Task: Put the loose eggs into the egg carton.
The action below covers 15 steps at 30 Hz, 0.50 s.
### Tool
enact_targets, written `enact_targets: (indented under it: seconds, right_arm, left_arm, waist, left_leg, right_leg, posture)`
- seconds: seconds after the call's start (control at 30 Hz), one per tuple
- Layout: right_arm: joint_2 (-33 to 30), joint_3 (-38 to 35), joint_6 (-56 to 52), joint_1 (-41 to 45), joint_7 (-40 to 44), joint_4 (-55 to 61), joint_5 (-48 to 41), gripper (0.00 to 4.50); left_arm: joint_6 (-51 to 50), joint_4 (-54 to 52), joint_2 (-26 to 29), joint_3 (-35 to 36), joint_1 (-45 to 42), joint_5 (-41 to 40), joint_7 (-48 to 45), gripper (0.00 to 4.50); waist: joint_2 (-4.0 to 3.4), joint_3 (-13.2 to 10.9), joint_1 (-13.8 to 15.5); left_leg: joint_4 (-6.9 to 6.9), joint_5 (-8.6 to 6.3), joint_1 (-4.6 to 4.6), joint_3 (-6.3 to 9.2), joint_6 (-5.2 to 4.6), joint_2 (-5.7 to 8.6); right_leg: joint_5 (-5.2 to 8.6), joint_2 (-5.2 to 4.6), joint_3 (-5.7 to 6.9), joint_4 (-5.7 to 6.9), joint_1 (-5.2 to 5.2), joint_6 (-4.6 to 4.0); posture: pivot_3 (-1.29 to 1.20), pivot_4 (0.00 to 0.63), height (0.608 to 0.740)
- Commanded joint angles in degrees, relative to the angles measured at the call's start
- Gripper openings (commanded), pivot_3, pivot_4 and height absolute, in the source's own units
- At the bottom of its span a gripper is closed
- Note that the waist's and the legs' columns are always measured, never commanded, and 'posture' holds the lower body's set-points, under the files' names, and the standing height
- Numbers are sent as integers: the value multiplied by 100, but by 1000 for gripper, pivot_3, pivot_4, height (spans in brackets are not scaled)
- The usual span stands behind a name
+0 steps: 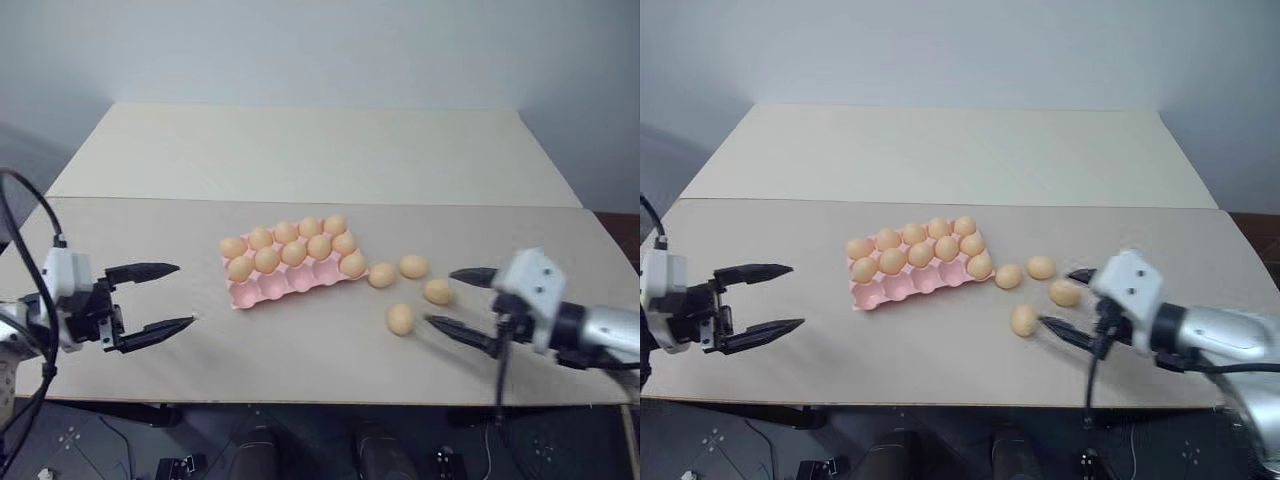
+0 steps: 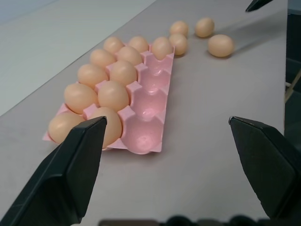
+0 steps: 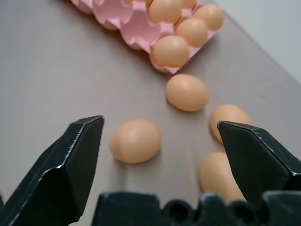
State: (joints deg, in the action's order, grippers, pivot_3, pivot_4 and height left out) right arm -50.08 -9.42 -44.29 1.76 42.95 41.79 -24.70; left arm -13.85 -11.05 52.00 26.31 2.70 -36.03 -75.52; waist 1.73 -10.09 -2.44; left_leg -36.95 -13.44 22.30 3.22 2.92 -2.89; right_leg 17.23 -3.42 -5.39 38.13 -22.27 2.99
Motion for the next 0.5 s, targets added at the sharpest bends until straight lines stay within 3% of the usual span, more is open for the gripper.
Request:
enact_targets:
  seconds: [0.03,0.5]
  right_arm:
    - [19,609,-95,259,-438,87,442,4470]
    - [89,1629,-102,647,-497,-471,810,4470]
  left_arm:
    - [29,-250,-33,-36,-1,-34,94,4500]
    - [-20,-424,-56,-23,126,-88,222,4500]
  waist:
    - [0,0,-2]
    - [1,0,-4]
  left_leg:
    - [0,0,0,0,0,0]
    - [0,0,-2,2,-1,-1]
  right_leg:
    - [0,0,0,0,0,0]
    - [-1,1,2,1,0,-1]
  posture:
    - [0,150,740]
    - [0,150,740]
